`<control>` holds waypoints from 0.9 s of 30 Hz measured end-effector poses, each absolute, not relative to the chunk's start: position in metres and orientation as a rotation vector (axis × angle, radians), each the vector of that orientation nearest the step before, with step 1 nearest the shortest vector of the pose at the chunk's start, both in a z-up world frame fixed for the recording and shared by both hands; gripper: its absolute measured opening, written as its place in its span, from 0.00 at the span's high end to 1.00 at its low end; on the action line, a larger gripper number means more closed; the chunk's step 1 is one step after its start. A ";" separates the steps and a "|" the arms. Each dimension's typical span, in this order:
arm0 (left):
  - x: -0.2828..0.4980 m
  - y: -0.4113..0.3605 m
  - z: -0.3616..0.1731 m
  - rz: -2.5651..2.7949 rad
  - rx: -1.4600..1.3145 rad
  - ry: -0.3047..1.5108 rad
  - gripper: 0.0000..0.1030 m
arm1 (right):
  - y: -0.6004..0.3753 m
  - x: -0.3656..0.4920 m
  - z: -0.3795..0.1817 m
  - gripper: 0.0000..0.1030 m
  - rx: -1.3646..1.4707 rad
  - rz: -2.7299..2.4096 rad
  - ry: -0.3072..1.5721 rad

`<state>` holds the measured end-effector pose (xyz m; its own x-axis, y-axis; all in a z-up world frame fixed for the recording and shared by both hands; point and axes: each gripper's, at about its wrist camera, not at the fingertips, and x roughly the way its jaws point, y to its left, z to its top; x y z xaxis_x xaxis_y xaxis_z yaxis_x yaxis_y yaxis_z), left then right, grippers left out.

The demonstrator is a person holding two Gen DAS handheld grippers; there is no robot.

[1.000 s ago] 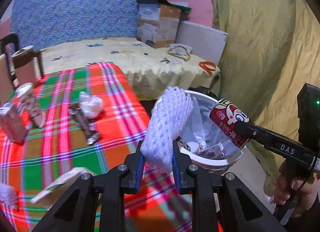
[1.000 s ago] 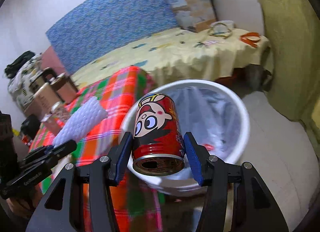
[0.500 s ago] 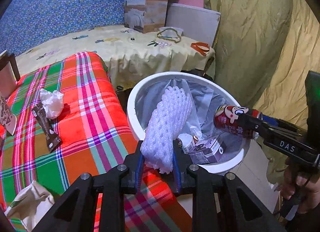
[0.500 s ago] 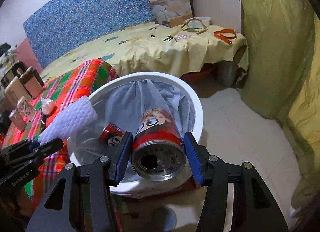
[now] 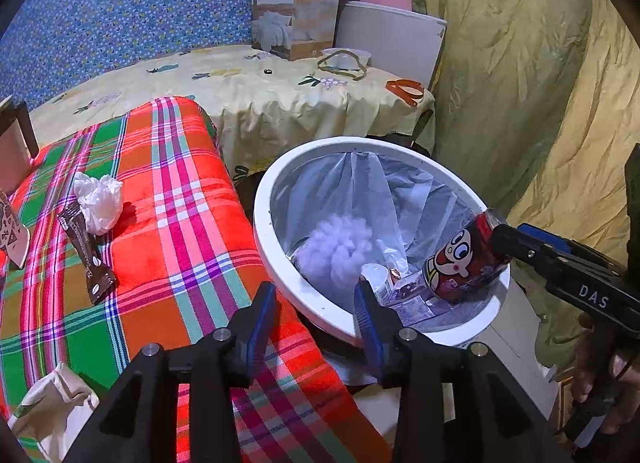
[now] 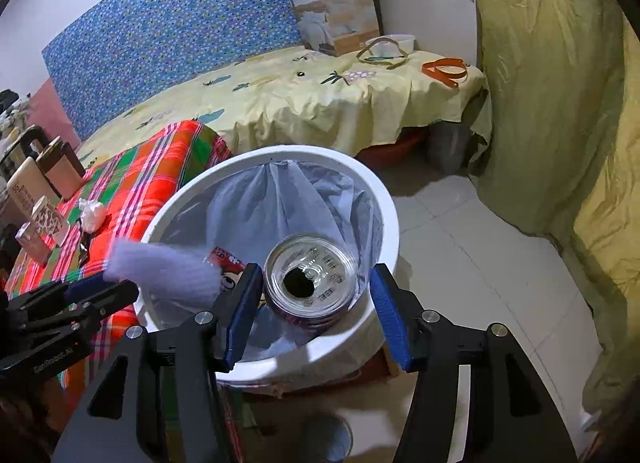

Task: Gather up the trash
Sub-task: 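Move both tools back over the plaid cloth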

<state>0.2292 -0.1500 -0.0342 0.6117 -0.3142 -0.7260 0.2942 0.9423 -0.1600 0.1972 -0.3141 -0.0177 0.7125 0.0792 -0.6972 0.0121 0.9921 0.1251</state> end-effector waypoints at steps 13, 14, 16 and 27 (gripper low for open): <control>0.210 -0.134 -0.020 -0.363 -0.088 0.811 0.56 | -0.314 0.174 0.004 0.43 0.152 0.044 0.696; 0.207 -0.131 -0.018 -0.366 -0.097 0.806 0.56 | -0.313 0.172 0.005 0.43 0.153 0.047 0.692; 0.198 -0.125 -0.013 -0.365 -0.112 0.792 0.56 | -0.308 0.166 0.007 0.43 0.151 0.067 0.686; 0.150 -0.092 0.007 -0.318 -0.129 0.734 0.56 | -0.269 0.140 0.013 0.43 0.135 0.219 0.667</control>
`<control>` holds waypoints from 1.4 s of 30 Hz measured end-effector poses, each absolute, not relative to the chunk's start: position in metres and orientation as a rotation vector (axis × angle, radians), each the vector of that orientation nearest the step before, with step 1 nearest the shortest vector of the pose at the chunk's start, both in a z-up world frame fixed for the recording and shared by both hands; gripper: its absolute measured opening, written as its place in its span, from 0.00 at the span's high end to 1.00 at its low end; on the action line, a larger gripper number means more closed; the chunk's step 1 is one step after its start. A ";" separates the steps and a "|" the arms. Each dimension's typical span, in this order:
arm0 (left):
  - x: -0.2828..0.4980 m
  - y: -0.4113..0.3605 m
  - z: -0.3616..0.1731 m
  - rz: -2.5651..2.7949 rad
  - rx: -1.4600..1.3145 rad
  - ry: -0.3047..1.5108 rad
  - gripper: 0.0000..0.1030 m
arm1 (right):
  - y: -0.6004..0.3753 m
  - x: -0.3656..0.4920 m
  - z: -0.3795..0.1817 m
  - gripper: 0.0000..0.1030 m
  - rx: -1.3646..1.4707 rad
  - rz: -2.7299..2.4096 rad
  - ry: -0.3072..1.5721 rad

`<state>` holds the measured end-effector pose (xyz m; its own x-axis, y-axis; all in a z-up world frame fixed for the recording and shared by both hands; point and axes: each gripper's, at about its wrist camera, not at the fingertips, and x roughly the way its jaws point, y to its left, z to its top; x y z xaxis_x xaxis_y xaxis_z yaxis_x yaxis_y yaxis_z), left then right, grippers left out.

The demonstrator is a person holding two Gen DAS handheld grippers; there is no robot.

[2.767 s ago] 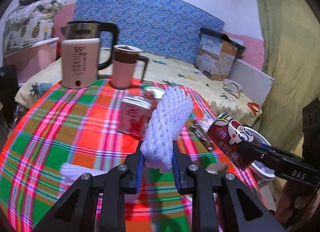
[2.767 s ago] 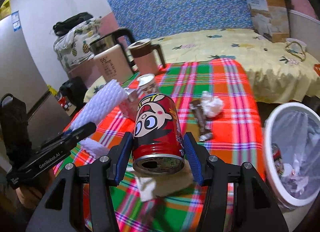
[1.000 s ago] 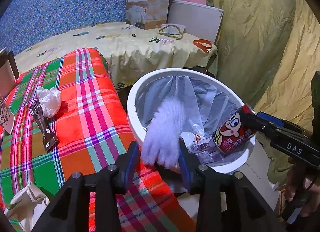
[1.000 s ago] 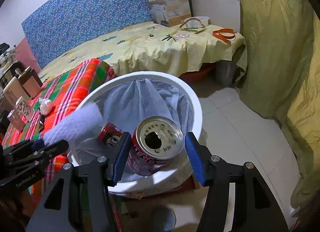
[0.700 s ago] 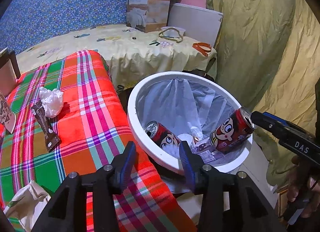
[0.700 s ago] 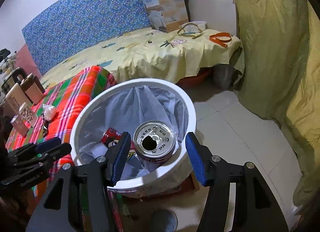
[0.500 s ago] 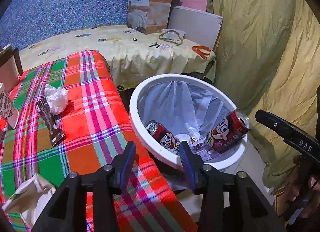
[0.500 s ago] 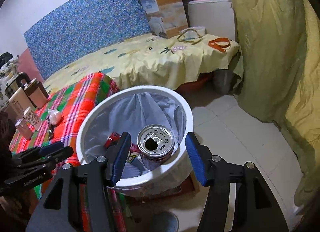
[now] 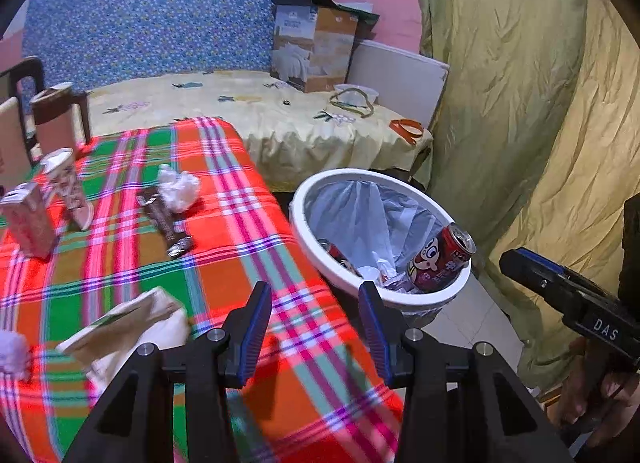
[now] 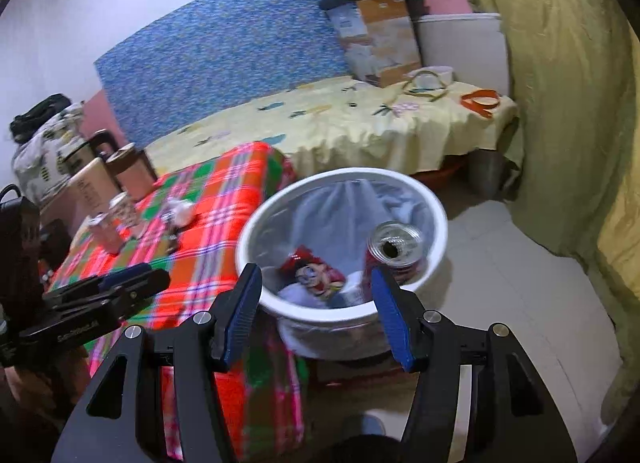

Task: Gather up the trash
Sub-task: 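Move both tools back over the plaid cloth, then grasp the second white foam net with the left gripper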

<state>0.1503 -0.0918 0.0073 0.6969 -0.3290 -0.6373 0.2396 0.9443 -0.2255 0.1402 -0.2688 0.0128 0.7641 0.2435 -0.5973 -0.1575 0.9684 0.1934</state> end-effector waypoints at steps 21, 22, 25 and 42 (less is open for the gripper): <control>0.076 -0.012 0.016 -0.127 -0.151 0.662 0.56 | -0.196 0.115 0.013 0.43 0.068 0.441 0.688; 0.074 -0.008 0.015 -0.119 -0.154 0.662 0.56 | -0.193 0.114 0.012 0.43 0.069 0.448 0.690; 0.068 0.002 0.013 -0.106 -0.163 0.662 0.56 | -0.185 0.113 0.010 0.43 0.066 0.466 0.700; 0.060 0.068 -0.005 0.062 -0.232 0.679 0.56 | -0.154 0.126 0.000 0.43 0.029 0.555 0.742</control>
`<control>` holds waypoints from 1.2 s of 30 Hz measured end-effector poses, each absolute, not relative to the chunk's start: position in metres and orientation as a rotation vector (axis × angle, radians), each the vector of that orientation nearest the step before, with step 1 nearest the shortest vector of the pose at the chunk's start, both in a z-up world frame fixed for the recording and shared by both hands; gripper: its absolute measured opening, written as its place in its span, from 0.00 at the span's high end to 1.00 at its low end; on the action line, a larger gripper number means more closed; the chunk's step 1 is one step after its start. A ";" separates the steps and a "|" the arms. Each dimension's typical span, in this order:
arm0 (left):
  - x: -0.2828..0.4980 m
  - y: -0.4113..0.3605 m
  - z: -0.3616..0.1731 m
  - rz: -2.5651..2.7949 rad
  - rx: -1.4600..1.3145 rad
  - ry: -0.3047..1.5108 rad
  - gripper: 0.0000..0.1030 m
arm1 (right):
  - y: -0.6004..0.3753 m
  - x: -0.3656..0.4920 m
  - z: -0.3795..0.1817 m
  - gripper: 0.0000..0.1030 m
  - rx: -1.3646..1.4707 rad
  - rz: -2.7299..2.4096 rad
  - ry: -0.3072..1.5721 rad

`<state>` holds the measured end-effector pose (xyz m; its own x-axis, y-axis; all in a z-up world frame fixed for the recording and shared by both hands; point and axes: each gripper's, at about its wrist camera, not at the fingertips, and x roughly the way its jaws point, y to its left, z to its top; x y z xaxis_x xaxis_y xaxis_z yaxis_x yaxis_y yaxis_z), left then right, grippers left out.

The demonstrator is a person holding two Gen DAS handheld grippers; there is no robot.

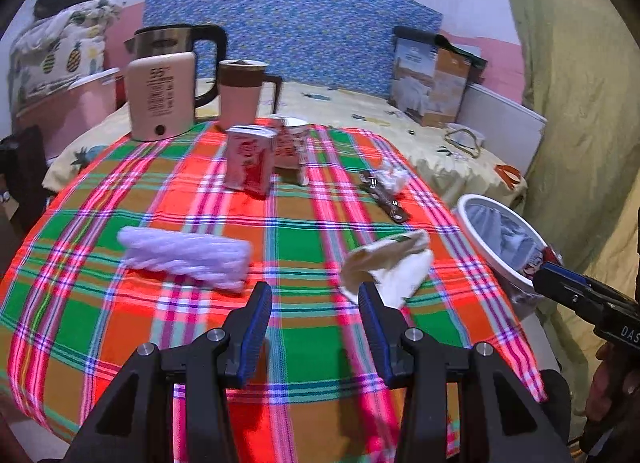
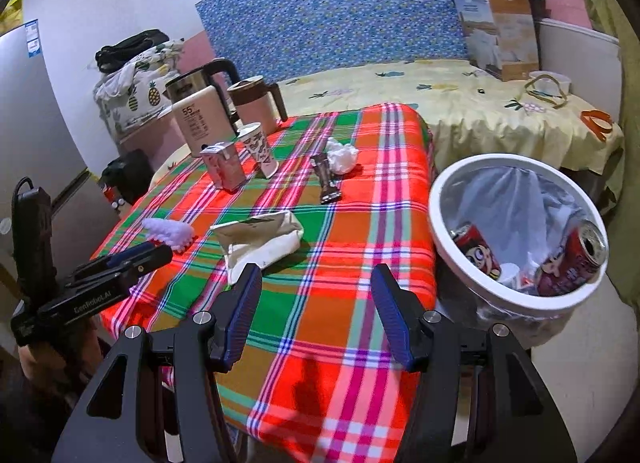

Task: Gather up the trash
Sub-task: 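Grasp the second white foam net with the left gripper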

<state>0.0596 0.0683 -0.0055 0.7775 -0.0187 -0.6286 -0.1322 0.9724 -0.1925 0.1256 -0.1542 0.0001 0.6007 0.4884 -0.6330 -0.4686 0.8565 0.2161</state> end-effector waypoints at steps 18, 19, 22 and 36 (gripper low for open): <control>0.088 0.139 -0.039 0.265 -0.368 0.764 0.56 | -0.112 0.172 -0.024 0.43 -0.064 0.653 0.820; 0.090 0.142 -0.041 0.267 -0.380 0.768 0.56 | -0.110 0.177 -0.026 0.41 -0.070 0.657 0.828; 0.098 0.151 -0.046 0.278 -0.423 0.778 0.52 | -0.104 0.187 -0.031 0.40 -0.072 0.681 0.847; 0.132 0.154 -0.038 0.246 -0.435 0.742 0.47 | -0.085 0.199 -0.039 0.62 -0.086 0.754 0.904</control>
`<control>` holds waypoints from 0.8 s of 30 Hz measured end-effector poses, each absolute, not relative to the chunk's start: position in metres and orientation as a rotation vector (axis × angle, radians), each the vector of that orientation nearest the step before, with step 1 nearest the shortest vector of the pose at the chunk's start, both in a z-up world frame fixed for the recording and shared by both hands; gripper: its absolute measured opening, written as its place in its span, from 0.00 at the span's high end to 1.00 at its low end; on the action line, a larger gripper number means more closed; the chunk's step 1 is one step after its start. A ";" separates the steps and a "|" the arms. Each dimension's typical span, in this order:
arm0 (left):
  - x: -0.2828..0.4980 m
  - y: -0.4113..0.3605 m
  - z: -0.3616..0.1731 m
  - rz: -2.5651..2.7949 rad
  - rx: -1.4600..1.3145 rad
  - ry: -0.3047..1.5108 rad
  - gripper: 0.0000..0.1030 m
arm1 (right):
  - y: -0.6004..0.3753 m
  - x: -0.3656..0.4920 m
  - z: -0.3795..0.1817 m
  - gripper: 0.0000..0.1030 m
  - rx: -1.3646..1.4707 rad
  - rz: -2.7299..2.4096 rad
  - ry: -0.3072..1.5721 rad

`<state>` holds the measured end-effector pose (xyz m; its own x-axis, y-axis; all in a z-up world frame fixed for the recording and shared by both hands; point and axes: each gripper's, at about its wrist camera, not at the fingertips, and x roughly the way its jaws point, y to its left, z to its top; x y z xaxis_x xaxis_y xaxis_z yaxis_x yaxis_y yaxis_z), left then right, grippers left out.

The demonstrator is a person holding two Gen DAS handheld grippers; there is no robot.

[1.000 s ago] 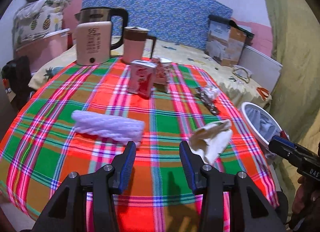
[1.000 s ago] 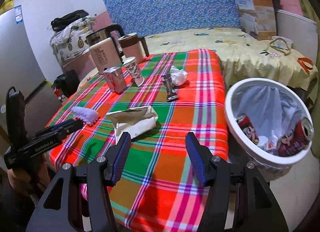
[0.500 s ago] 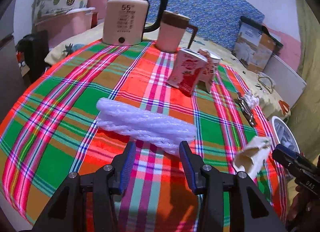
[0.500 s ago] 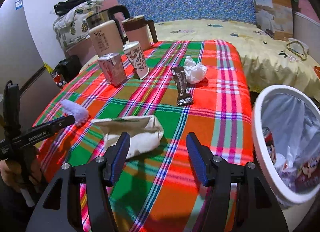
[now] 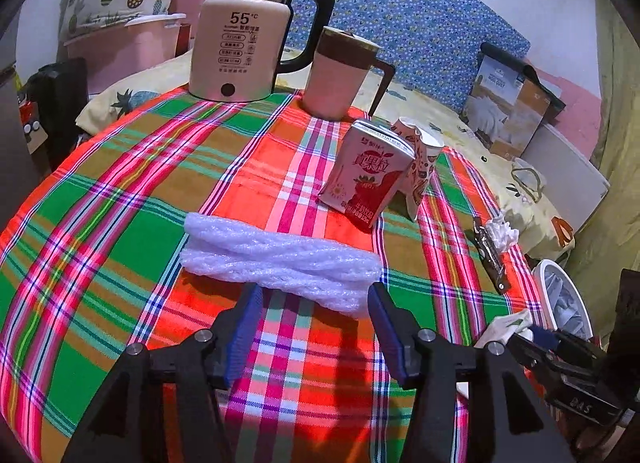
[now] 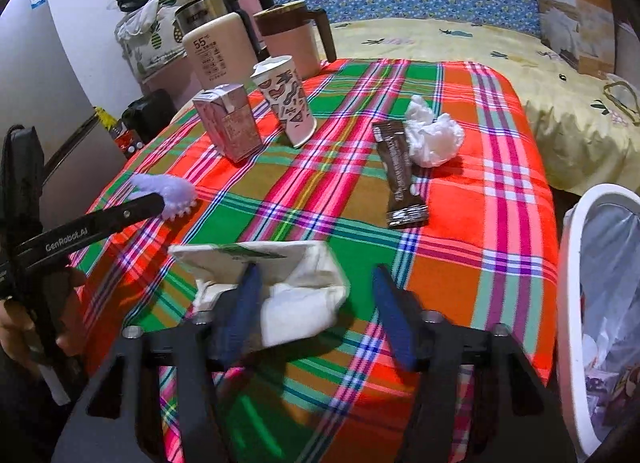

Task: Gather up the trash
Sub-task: 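Grasp the second white foam net with the left gripper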

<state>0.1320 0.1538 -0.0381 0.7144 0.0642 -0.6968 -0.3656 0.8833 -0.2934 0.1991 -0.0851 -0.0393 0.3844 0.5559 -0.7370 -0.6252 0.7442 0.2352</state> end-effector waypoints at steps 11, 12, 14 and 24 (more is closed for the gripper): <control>0.127 0.181 -0.027 0.283 -0.421 0.705 0.46 | -0.101 0.207 -0.031 0.72 -0.021 0.629 0.891; 0.127 0.185 -0.027 0.289 -0.422 0.706 0.46 | -0.102 0.208 -0.031 0.71 -0.018 0.623 0.893; 0.126 0.192 -0.028 0.312 -0.434 0.704 0.46 | -0.105 0.207 -0.027 0.69 -0.027 0.586 0.870; 0.116 0.207 -0.044 0.292 -0.662 0.774 0.46 | -0.098 0.200 -0.006 0.60 -0.030 0.596 0.795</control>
<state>0.1165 0.2067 -0.0439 0.6887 0.0075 -0.7250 -0.4737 0.7616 -0.4421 0.2002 -0.0981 -0.0062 0.5457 0.4916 -0.6786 -0.5137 0.8361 0.1926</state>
